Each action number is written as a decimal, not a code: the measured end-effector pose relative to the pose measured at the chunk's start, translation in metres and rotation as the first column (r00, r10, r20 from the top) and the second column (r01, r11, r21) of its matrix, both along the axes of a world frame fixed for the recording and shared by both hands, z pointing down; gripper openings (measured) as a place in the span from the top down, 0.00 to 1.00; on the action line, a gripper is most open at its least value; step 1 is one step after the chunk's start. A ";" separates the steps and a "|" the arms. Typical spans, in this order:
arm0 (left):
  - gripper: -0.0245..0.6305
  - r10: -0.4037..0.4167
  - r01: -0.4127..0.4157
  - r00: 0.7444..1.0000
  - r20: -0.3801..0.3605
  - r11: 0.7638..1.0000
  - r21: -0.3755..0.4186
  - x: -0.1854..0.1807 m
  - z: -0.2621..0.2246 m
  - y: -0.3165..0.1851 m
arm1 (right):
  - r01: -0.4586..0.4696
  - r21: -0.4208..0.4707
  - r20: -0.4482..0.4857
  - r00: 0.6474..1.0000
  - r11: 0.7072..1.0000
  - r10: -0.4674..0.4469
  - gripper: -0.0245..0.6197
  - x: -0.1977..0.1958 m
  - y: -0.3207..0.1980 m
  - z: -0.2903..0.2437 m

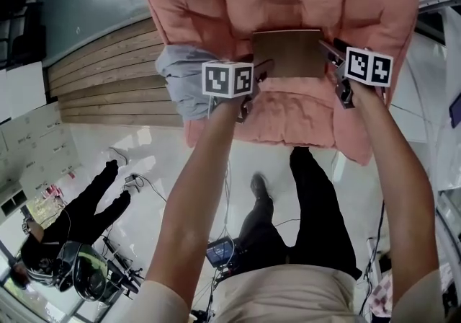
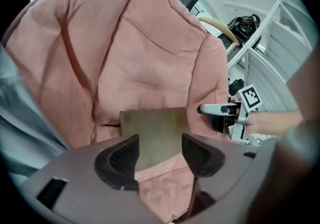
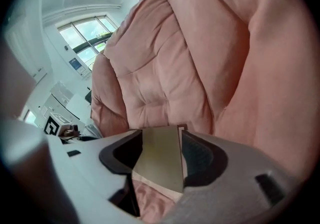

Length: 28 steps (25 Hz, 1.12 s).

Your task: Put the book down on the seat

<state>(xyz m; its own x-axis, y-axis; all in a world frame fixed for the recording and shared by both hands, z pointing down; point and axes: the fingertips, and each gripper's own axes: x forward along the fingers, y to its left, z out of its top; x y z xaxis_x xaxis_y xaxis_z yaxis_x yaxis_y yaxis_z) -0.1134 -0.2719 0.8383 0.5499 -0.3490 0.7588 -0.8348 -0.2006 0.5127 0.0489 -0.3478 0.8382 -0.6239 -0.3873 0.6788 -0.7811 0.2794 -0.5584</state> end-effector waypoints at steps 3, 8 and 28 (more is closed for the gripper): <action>0.59 0.003 -0.003 1.000 -0.005 1.000 0.030 -0.002 -0.014 -0.003 | -0.004 0.020 -0.013 1.000 1.000 0.004 0.60 0.000 -0.003 -0.007; 0.59 0.007 -0.006 1.000 -0.015 0.995 0.104 -0.002 -0.061 0.008 | -0.028 0.090 -0.005 1.000 0.996 0.029 0.60 0.006 0.008 -0.052; 0.78 0.115 0.033 0.979 -0.171 0.732 0.681 -0.044 -0.567 0.110 | 0.135 0.581 0.027 0.982 0.802 -0.185 0.97 -0.094 0.161 -0.560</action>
